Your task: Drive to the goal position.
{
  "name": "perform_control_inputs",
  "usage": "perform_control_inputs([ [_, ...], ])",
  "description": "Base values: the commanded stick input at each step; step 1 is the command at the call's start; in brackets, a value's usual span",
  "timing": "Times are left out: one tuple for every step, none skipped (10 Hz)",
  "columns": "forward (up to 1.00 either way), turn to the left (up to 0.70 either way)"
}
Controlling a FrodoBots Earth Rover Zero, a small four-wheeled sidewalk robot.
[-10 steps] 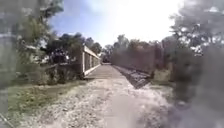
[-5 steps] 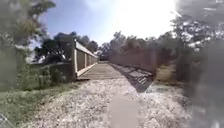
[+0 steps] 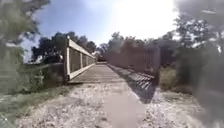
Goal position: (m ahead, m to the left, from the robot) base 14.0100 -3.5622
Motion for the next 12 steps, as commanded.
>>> perform_control_inputs([
  [0.70, 0.00],
  [0.70, 0.00],
  [0.70, 0.00],
  [0.70, 0.00],
  [0.70, 0.00],
  [0.70, 0.00],
  [0.70, 0.00],
  [0.70, 0.00],
  [0.70, 0.30],
  [0.70, 0.35],
  [0.70, 0.35],
  [0.70, 0.34],
])
